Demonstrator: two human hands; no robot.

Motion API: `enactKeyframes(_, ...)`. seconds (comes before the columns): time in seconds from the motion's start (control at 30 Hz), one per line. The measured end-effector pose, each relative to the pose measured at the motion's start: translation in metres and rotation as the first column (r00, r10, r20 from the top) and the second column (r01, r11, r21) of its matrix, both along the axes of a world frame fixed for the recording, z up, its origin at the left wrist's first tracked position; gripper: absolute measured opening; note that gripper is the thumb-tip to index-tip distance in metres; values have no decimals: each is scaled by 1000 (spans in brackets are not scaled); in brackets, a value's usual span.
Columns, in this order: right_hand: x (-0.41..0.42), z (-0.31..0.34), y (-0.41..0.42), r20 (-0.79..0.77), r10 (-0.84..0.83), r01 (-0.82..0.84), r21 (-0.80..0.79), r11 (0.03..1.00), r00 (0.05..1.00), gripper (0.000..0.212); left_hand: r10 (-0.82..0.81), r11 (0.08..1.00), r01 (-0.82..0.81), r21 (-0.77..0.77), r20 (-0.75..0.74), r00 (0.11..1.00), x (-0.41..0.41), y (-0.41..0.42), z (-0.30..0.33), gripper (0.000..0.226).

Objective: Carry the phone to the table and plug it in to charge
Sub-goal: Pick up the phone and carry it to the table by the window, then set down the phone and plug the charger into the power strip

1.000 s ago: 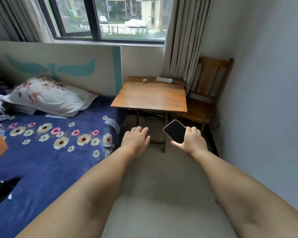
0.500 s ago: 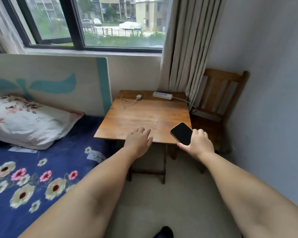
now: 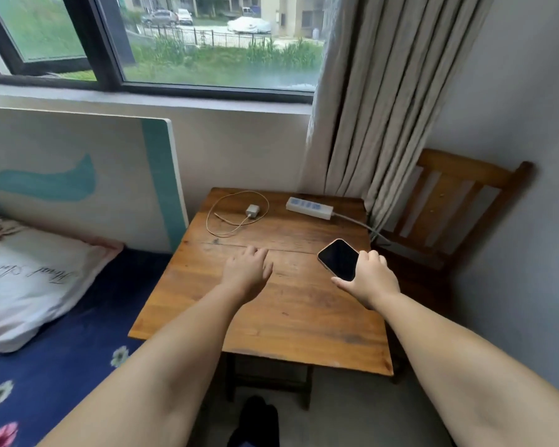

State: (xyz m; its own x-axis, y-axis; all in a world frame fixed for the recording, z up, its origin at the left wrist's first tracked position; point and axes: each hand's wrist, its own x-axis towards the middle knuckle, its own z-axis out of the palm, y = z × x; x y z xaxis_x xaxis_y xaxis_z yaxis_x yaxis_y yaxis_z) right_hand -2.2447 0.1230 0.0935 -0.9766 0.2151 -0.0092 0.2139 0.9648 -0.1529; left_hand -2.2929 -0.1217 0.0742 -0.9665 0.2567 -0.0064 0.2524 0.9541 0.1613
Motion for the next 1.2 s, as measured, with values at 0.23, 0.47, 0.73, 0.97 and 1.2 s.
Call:
enactKeyframes(0.23,-137,-62,6,87,-168,177,-108,978,982,76,-154,988,154,-3,95,984,-155,26,-61,44)
enactKeyframes(0.47,-232,-144,6,244,-269,311,-156,937,932,81,-242,969,247,13,261,935,-264,59,-149,45)
enactKeyframes(0.73,-262,-217,10,198,-278,306,-124,944,940,86,-260,963,268,4,252,932,-295,71,-238,53)
enactKeyframes(0.97,-260,-239,17,126,-248,255,-39,966,961,86,-269,962,271,7,152,951,-285,66,-264,58)
enactKeyframes(1.2,-259,-239,18,205,-238,240,14,971,949,92,-272,959,282,-22,203,941,-285,67,-261,60)
